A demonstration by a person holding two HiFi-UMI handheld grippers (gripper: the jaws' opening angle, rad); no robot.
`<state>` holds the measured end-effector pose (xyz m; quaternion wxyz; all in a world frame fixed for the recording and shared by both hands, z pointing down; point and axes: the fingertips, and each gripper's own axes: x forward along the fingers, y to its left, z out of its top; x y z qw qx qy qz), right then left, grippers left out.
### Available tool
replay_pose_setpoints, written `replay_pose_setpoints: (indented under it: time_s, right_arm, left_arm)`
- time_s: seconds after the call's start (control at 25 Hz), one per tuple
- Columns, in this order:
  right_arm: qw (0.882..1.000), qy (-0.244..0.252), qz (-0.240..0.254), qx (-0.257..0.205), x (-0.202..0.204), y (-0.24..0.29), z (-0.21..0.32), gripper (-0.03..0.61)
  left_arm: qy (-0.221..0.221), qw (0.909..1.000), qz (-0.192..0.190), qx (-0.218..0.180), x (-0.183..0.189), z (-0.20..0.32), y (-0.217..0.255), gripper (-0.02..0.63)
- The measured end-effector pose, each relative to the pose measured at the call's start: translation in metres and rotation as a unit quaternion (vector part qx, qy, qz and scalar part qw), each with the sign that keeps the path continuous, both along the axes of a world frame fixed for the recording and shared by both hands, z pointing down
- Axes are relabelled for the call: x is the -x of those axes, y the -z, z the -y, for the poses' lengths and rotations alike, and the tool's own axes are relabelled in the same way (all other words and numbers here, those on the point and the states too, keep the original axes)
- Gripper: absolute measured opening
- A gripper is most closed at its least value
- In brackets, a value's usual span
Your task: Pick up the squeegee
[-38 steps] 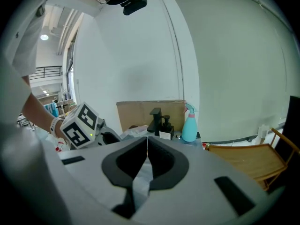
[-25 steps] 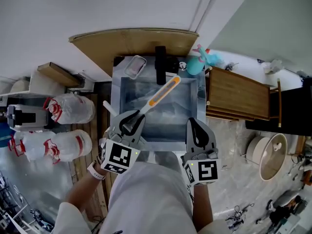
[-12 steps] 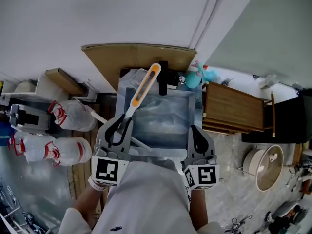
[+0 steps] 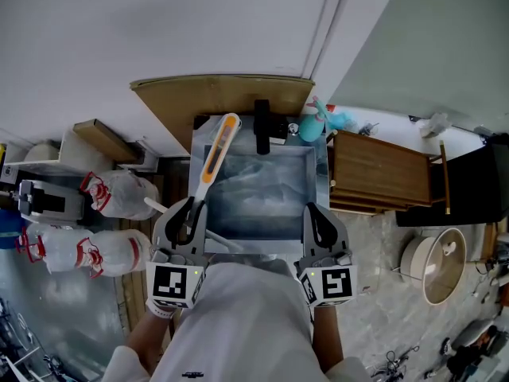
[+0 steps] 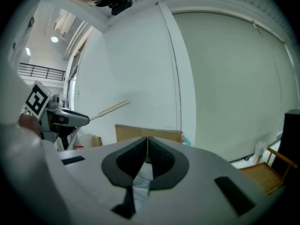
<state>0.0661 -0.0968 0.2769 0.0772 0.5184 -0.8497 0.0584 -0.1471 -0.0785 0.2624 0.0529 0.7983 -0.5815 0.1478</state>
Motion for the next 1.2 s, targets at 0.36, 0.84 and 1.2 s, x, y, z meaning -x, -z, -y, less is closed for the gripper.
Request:
replay_pose_setpoints:
  time_s: [0.36, 0.84, 1.2]
  right_arm:
    - [1.0, 0.0, -0.008, 0.005, 0.0, -0.005, -0.007, 0.006]
    - [1.0, 0.0, -0.011, 0.008, -0.001, -0.005, -0.012, 0.006]
    - [1.0, -0.002, -0.011, 0.01, -0.005, -0.01, -0.018, 0.006]
  left_arm:
    - [-0.007, 1.0, -0.002, 0.004, -0.005, -0.005, -0.005, 0.074]
    - [-0.011, 0.9999, -0.002, 0.005, -0.01, -0.009, -0.004, 0.074]
    - [-0.012, 0.9999, -0.003, 0.006, -0.013, -0.014, -0.009, 0.074]
